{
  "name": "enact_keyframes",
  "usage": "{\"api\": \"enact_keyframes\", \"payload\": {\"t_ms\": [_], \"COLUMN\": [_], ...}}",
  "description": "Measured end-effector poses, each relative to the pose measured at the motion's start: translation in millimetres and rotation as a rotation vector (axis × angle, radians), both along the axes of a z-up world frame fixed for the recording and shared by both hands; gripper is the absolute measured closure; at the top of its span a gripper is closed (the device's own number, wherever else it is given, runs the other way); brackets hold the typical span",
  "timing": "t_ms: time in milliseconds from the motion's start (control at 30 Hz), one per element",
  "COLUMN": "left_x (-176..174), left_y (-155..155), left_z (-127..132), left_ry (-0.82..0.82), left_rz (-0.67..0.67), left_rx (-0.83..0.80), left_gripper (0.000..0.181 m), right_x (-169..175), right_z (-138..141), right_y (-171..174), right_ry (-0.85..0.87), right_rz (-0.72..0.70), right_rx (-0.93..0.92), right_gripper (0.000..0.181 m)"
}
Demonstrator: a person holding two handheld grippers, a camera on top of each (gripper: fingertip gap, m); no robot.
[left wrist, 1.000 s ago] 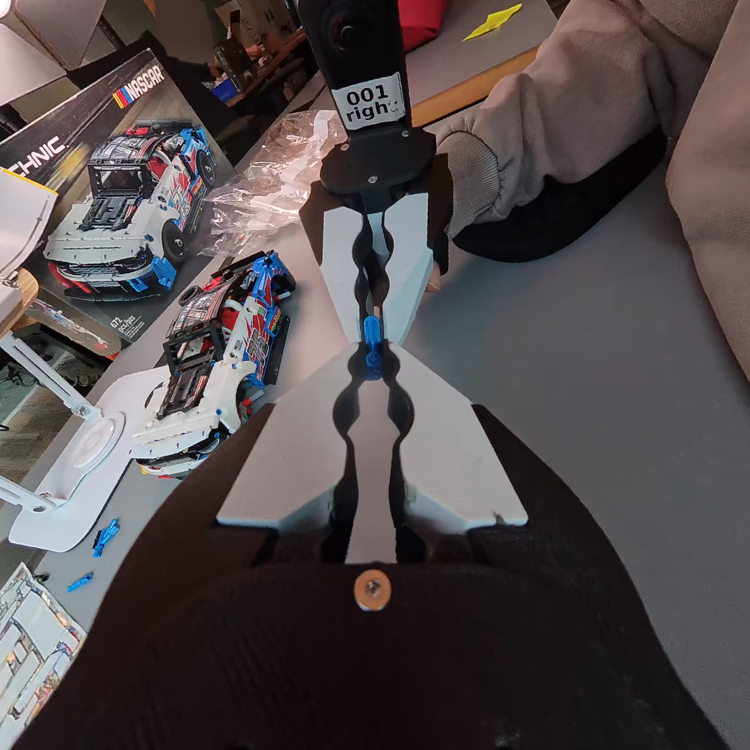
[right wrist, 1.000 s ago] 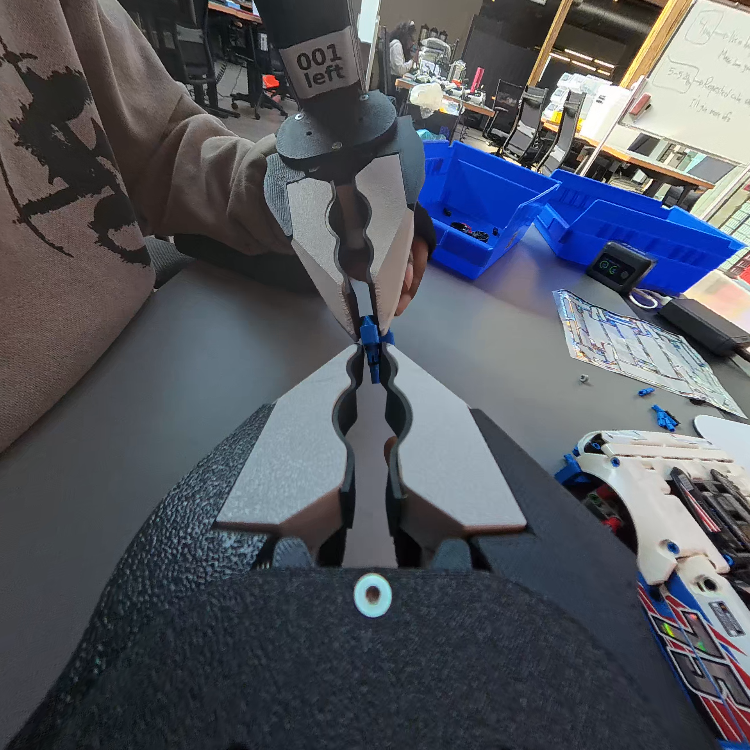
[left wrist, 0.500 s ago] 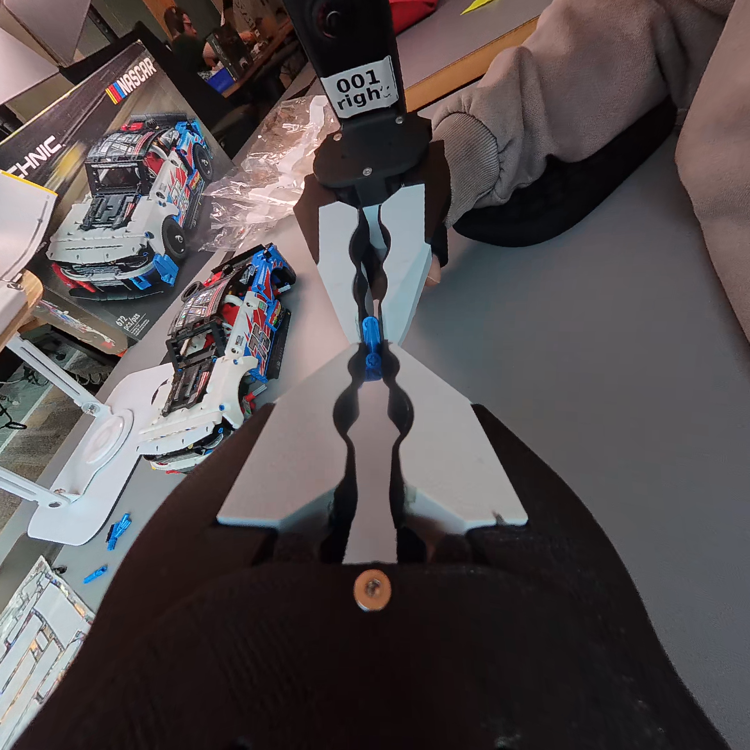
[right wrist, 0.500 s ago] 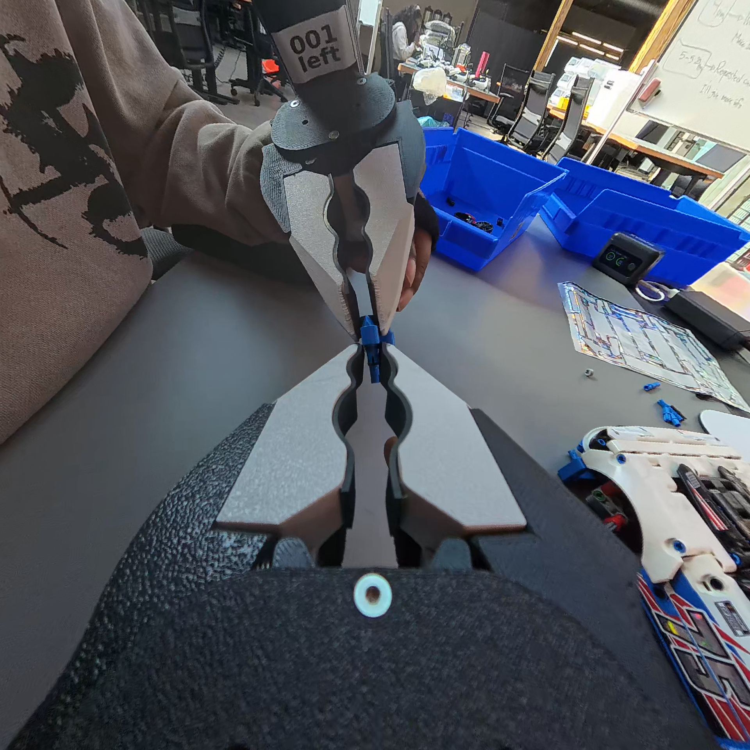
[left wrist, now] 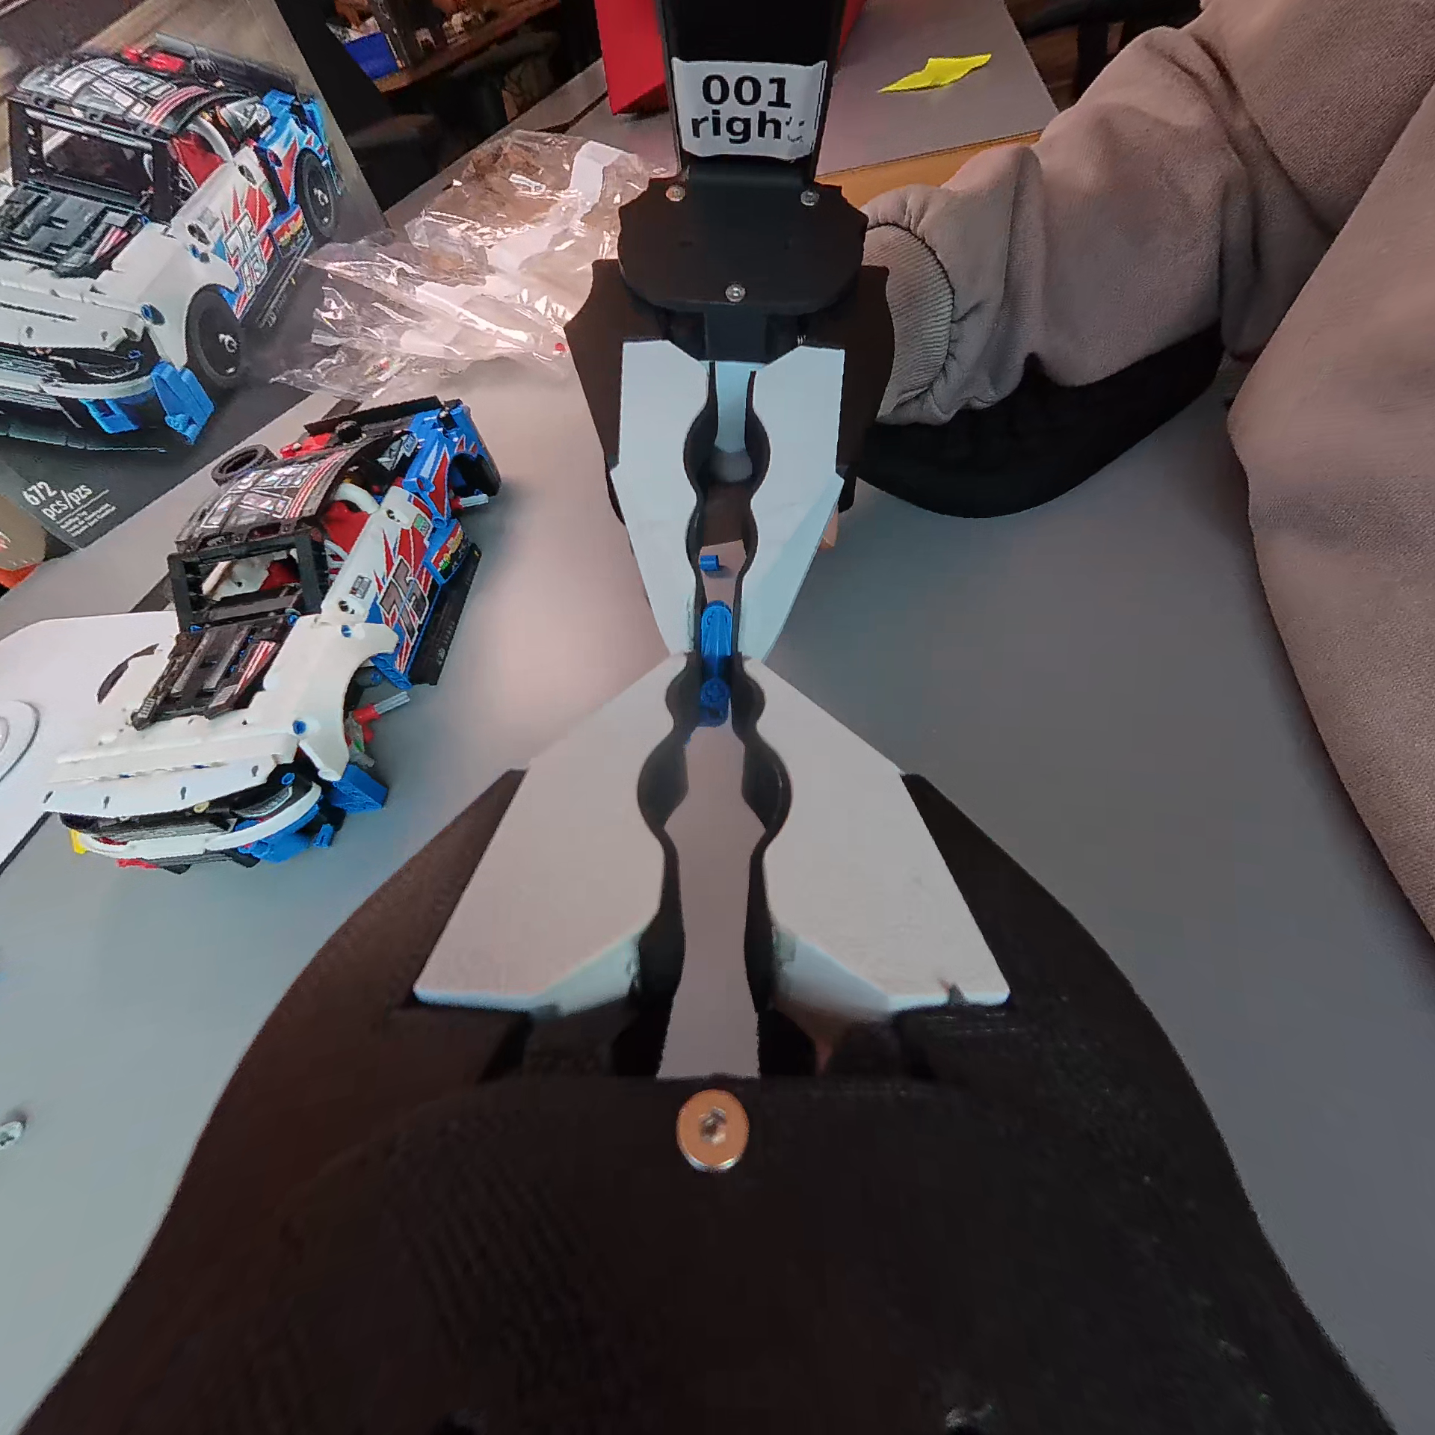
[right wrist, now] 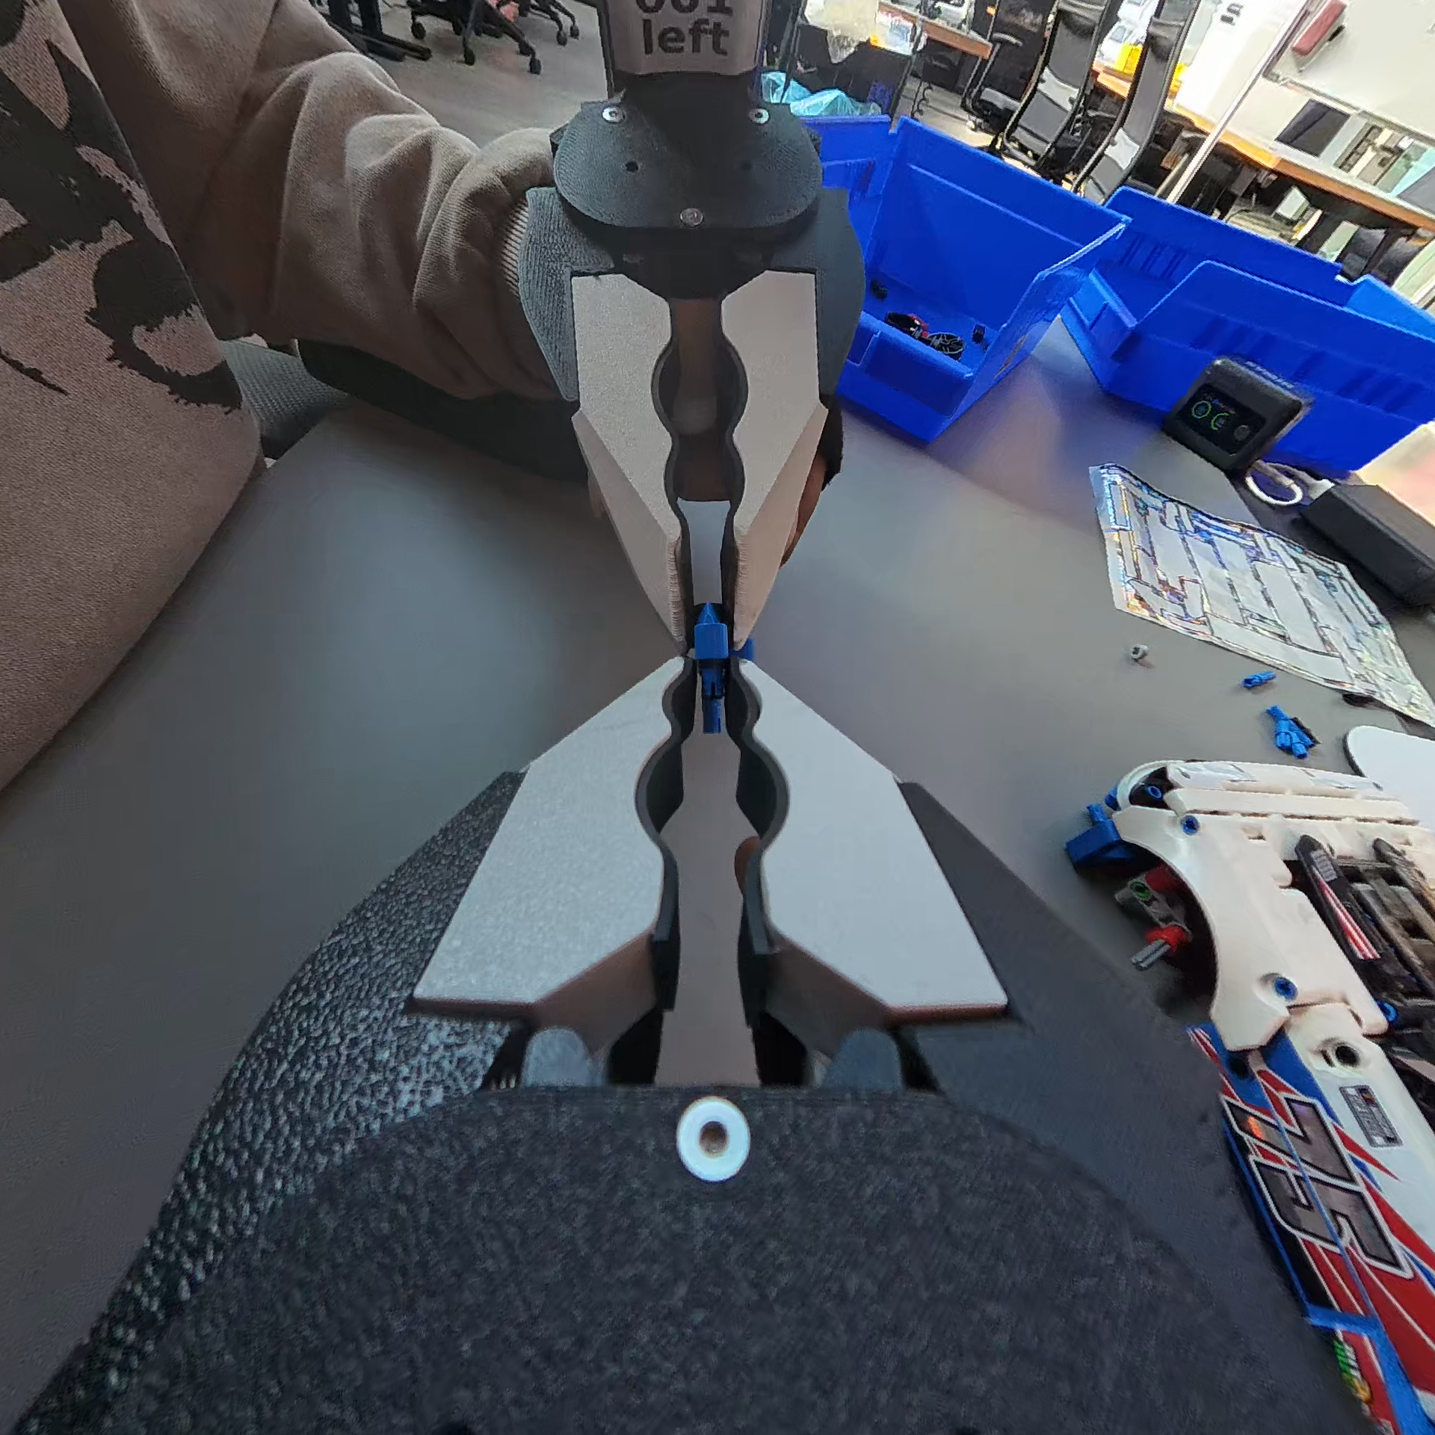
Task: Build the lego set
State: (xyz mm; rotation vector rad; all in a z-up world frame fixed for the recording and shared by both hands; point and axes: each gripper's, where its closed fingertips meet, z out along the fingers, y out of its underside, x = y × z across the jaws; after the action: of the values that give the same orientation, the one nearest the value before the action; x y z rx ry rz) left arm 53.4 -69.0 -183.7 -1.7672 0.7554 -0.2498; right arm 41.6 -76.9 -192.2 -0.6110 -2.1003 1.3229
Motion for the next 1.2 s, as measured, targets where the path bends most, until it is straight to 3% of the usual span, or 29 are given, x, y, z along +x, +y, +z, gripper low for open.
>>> {"api": "enact_keyframes", "payload": {"t_ms": [567,1000,1200], "left_x": [-3.6,-4.5,-8.4], "left_y": [0.9,3.5,6.2], "left_z": [7.6,1.0,23.2], "left_ry": [-0.106,-0.128,-0.354], "left_rz": [0.008,0.021,0.024], "left_rx": [0.012,-0.042,-0.009], "left_gripper": [0.174,0.176,0.176], "right_x": [-2.8,-5.2,-7.6], "right_z": [8.1,2.0,27.4], "right_y": [0.1,4.0,6.5], "right_ry": [-0.017,-0.045,0.000], "right_rz": [-0.006,-0.029,-0.040], "right_rx": [-0.101,-0.074,-0.227], "right_gripper": [0.177,0.177,0.173]}}
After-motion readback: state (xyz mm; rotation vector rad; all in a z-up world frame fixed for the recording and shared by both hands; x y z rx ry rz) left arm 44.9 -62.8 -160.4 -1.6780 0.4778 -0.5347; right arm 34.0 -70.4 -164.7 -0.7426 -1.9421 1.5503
